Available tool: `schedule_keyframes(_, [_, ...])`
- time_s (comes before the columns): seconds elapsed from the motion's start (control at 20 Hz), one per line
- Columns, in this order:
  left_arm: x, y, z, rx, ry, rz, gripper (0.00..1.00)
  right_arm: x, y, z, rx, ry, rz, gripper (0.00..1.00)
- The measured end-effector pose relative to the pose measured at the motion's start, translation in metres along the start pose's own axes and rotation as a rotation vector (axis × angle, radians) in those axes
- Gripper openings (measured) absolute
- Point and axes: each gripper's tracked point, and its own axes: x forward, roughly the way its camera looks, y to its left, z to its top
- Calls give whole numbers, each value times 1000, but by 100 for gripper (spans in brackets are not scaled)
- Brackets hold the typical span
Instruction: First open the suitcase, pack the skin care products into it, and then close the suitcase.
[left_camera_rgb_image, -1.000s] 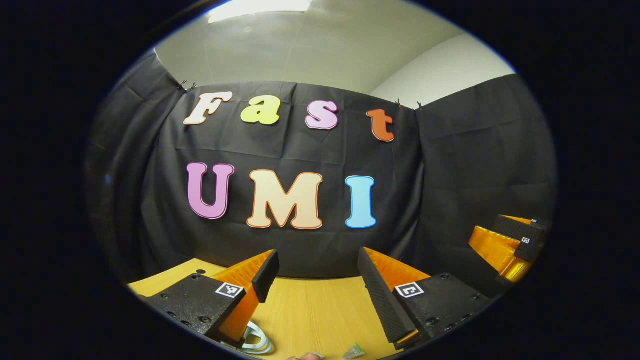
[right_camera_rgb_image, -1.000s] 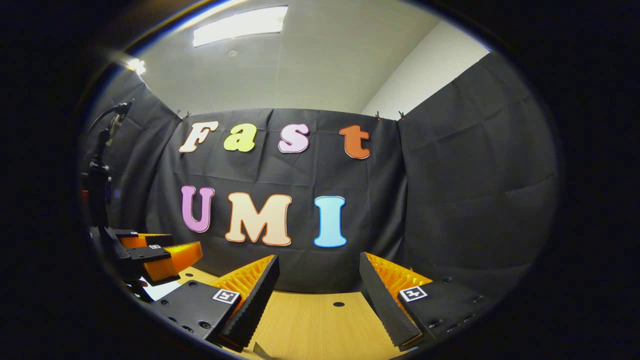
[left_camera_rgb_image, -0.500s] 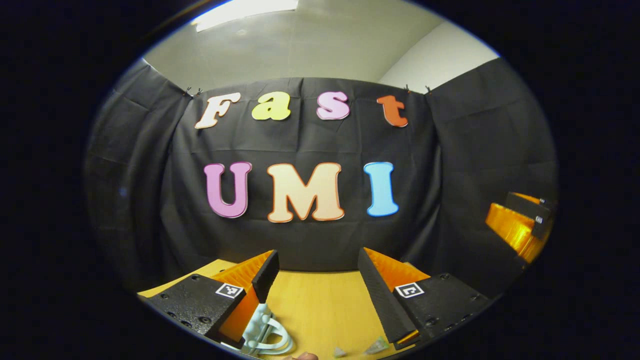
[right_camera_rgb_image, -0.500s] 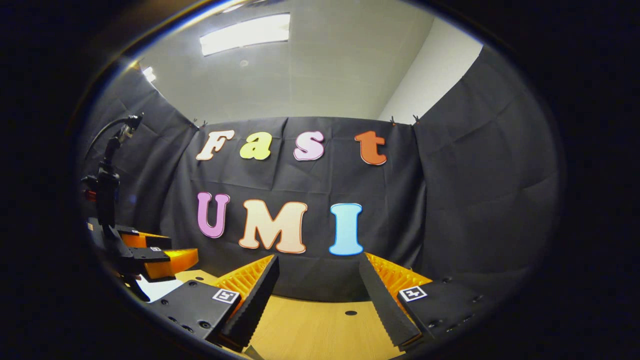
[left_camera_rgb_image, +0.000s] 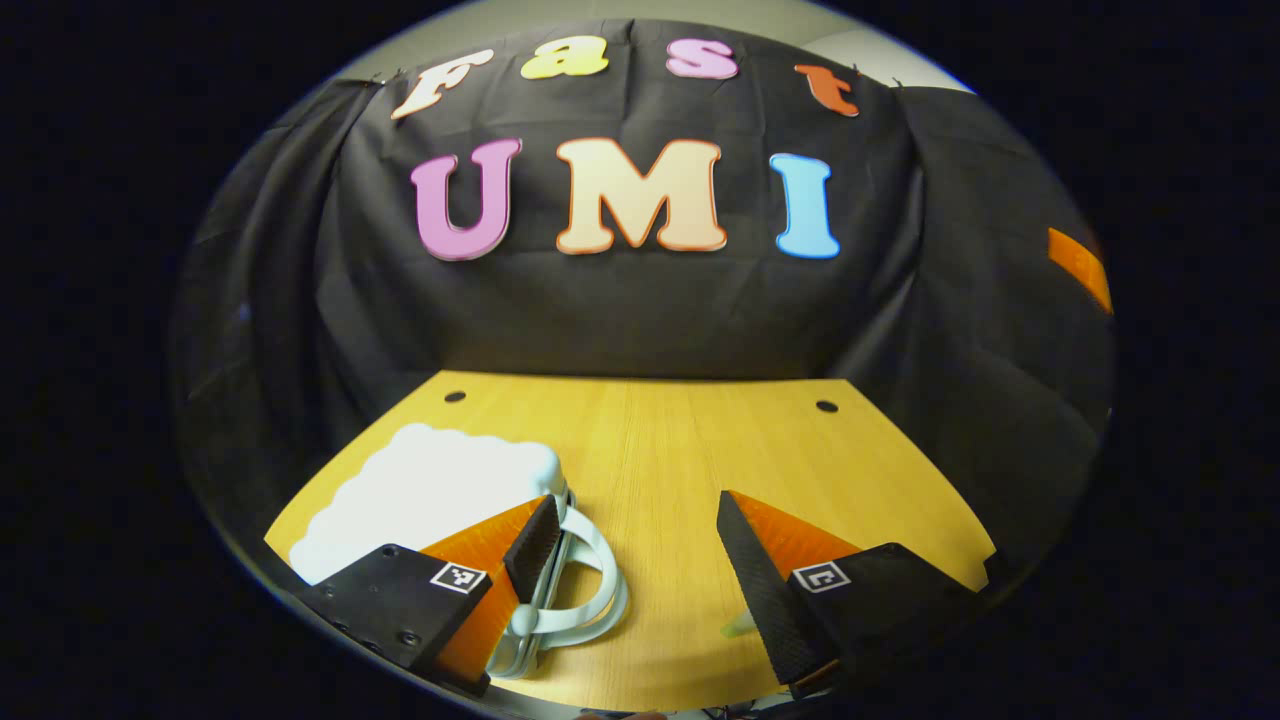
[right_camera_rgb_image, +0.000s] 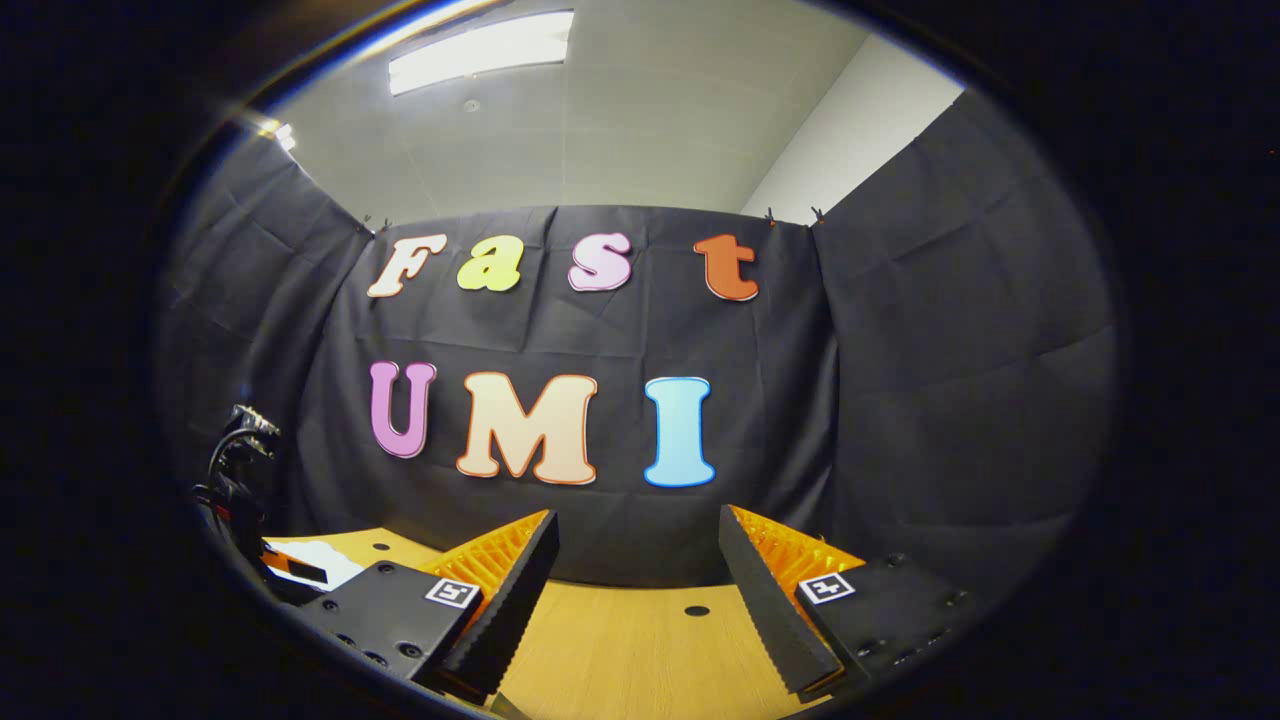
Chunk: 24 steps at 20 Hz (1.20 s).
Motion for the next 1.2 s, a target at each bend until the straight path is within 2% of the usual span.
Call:
schedule_keyframes(0.35, [35,9,-51,9,214,-31,96,-3,3,-27,-45,108,-46,98])
schedule_keyframes(0.55, [52,12,-72,-3,303,-17,95,-4,-15,-22,-64,111,-105,98])
schedule_keyframes(0.75, [71,13,-86,15,376,-25,95,-6,-21,-26,-78,131,-127,98])
schedule_keyframes(0.9, [77,7,-100,15,448,-57,81,-9,-24,-27,-81,133,-139,98])
schedule_keyframes(1.05, [84,3,-107,8,481,-77,80,-10,-28,-31,-92,139,-142,98])
schedule_keyframes(1.2, [87,8,-113,25,514,-55,59,-11,-34,-34,-95,145,-148,98])
